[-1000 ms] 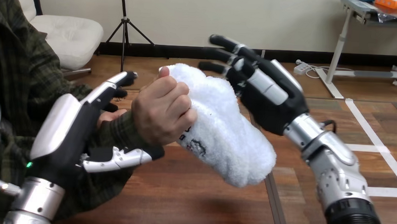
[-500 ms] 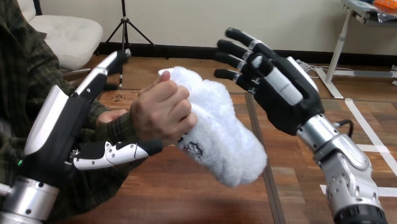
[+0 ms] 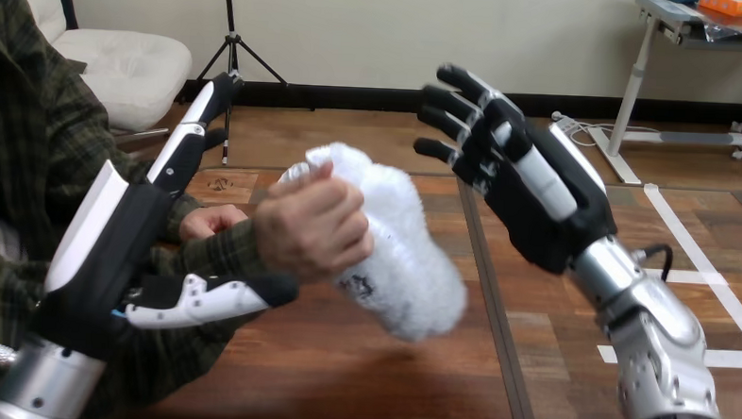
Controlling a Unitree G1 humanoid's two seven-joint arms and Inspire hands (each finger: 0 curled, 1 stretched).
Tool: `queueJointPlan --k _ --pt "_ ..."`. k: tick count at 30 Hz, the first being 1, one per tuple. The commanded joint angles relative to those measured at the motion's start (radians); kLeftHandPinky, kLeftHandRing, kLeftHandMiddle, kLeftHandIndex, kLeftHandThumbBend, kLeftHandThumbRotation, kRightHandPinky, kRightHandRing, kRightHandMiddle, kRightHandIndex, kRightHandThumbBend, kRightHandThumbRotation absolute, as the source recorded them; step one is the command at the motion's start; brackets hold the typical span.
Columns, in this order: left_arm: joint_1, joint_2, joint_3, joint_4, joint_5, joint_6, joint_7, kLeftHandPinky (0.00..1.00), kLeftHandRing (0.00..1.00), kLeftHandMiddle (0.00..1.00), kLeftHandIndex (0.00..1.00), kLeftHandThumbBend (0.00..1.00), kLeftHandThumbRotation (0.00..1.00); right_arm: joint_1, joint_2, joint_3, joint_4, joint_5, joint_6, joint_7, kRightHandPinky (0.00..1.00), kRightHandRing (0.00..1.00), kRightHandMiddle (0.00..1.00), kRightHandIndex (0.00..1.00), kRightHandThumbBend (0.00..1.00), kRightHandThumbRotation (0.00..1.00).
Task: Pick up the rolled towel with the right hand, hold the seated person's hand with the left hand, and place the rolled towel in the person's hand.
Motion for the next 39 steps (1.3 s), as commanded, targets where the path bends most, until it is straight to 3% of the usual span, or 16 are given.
queueJointPlan --k 1,16,19,23,31,34,39 --pt "0.002 0.009 -0.007 0.005 -0.092 -0.027 -0.054 0.99 1.0 1.0 1.0 1.0 0.66 0.012 -0.026 -0.01 -0.062 0.012 -0.033 0.013 0.88 0.93 0.9 0.91 0.99 0.57" --pt "0.034 -0.072 -0.06 0.073 -0.286 -0.123 -0.201 1.0 1.0 1.0 1.0 1.0 0.66 0.094 -0.023 -0.012 -0.111 0.021 -0.062 0.022 0.83 0.9 0.86 0.89 1.0 0.55" --pt "0.054 -0.093 -0.076 0.057 -0.354 -0.088 -0.231 1.0 1.0 1.0 1.0 1.0 0.65 0.109 -0.02 -0.014 -0.106 0.022 -0.093 0.032 0.83 0.9 0.86 0.89 1.0 0.55" --pt "0.049 -0.112 -0.095 0.094 -0.421 -0.119 -0.308 1.0 1.0 1.0 1.0 1.0 0.63 0.134 -0.013 -0.013 -0.111 0.021 -0.138 0.038 0.81 0.89 0.86 0.89 1.0 0.56" --pt "0.069 -0.176 -0.096 0.127 -0.456 -0.117 -0.347 0.99 1.0 1.0 1.0 1.0 0.63 0.169 -0.009 -0.006 -0.114 0.026 -0.191 0.062 0.79 0.88 0.85 0.89 1.0 0.56" --pt "0.089 -0.19 -0.104 0.12 -0.473 -0.08 -0.356 0.99 1.0 1.0 1.0 1.0 0.62 0.181 -0.004 -0.005 -0.112 0.031 -0.21 0.07 0.79 0.88 0.85 0.89 1.0 0.56" --pt "0.091 -0.219 -0.105 0.154 -0.464 -0.105 -0.382 1.0 1.0 1.0 1.0 1.0 0.61 0.203 0.005 0.003 -0.116 0.027 -0.246 0.076 0.79 0.88 0.85 0.88 1.0 0.56"
